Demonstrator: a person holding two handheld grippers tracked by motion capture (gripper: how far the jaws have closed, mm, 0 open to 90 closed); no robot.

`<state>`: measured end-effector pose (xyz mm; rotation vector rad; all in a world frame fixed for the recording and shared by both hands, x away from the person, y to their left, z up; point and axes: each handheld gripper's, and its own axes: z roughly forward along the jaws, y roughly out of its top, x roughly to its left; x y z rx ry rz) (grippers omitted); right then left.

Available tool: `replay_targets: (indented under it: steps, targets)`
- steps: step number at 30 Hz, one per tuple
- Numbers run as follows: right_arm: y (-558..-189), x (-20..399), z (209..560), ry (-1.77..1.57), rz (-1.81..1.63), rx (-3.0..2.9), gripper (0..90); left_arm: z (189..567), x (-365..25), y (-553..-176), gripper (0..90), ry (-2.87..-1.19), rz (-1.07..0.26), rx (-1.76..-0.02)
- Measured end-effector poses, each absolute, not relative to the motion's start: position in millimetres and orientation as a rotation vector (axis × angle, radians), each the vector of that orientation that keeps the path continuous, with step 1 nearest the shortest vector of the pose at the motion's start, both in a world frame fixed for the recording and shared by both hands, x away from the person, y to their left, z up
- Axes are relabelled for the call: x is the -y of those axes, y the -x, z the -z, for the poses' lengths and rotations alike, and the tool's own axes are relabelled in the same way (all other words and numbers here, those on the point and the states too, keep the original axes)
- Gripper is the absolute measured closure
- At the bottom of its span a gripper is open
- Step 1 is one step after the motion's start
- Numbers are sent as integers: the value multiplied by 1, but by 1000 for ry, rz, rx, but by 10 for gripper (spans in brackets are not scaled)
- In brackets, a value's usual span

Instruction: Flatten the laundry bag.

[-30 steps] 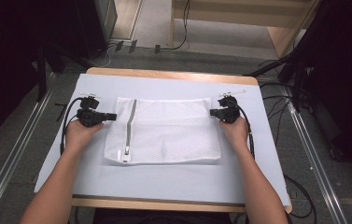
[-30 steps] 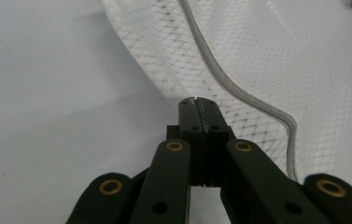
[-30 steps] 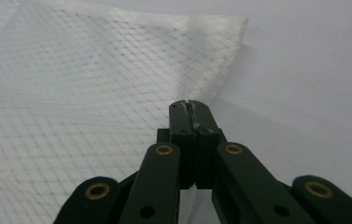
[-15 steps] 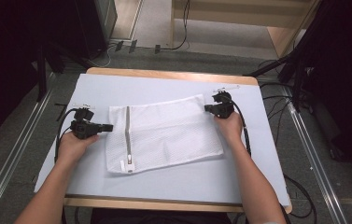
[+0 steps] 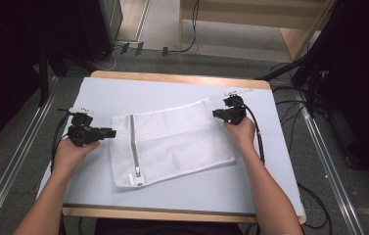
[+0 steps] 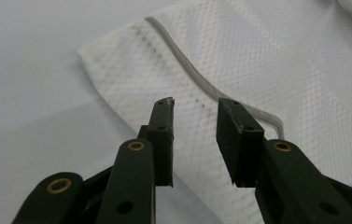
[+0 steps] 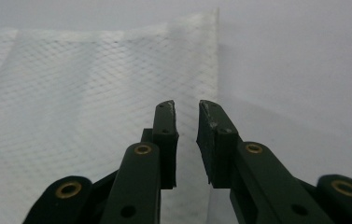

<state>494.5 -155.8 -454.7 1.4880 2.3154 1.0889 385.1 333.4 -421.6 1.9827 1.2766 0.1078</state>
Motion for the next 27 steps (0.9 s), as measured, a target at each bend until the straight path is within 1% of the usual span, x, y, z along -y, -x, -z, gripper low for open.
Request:
replay_targets:
  steps: [2,8,13,15,22,27]
  targets:
    - [-486,158,450,-1463,-1089,-2322,783,418,-331,-394,661,-1998,-115,-1261]
    - [-457,158,441,-1410,-1110,-2344,761,419,-315,-424,650,-2060,-103,-1217]
    - [-431,154,440,-1356,-1118,-2375,749,422,-301,-448,646,-2114,-97,-1187]
    - [-421,152,441,-1338,-1110,-2387,747,424,-297,-456,645,-2119,-105,-1173]
    - [-388,153,445,-1309,-1136,-2412,720,429,-283,-479,638,-2132,-67,-1155]
    - [-368,154,447,-1315,-1155,-2415,709,435,-268,-492,605,-2166,-54,-1137]
